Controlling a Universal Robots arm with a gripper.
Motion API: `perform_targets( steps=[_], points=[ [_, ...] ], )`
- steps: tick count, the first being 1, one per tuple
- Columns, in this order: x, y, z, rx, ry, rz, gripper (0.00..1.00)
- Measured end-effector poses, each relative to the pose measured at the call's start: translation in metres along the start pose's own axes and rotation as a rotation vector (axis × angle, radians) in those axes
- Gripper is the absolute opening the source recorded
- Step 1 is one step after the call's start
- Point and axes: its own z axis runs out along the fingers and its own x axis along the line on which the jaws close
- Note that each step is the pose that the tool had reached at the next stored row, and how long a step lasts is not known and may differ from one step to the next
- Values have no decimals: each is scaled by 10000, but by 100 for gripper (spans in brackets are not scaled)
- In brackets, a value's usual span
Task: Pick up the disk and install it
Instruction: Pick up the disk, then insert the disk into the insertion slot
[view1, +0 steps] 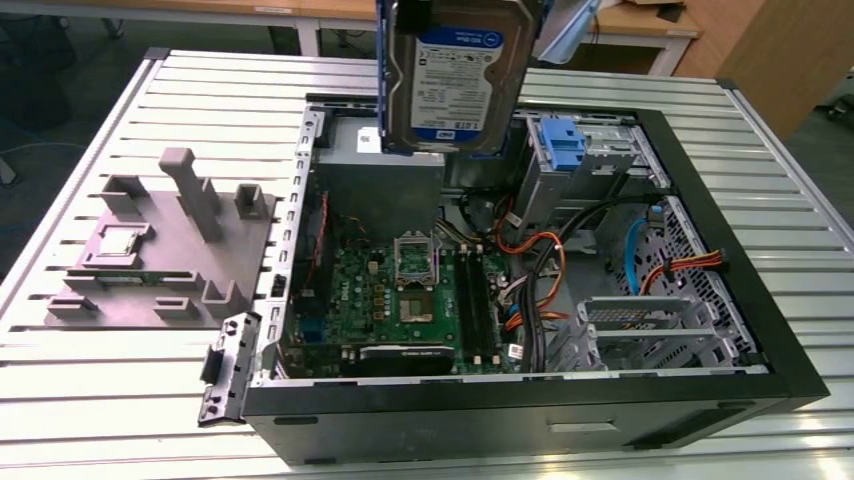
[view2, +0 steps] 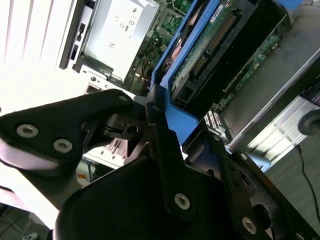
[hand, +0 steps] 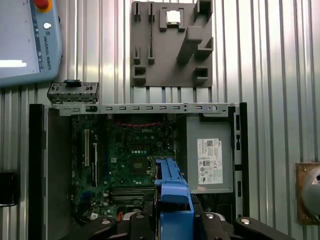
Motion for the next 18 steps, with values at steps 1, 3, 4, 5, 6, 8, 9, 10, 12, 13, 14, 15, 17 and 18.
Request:
perform_targets(
  steps=[1,3,4,5,6,8,9,10,12,13,14,15,17,18],
  points=[
    [-1,-25,3,4,0,-1,36],
    [-2,-71,10,10,-2,-3,36],
    [-2,-93,13,13,-1,-4,36],
    [-3,-117,15,16,-1,-5,36],
    [-4,-141,18,17,-1,-5,36],
    [-4,-176,21,18,-1,-6,36],
    [-4,-187,23,20,-2,-8,36],
    [-4,-196,24,20,-2,-10,36],
    [-5,-200,24,19,0,-9,36],
    [-5,-200,24,19,1,-9,36],
    [-5,-210,29,20,-1,-10,36],
    [-5,-218,32,19,0,-10,36],
    [-3,-218,32,19,0,-10,36],
    [-1,-218,33,19,-1,-11,36]
  ],
)
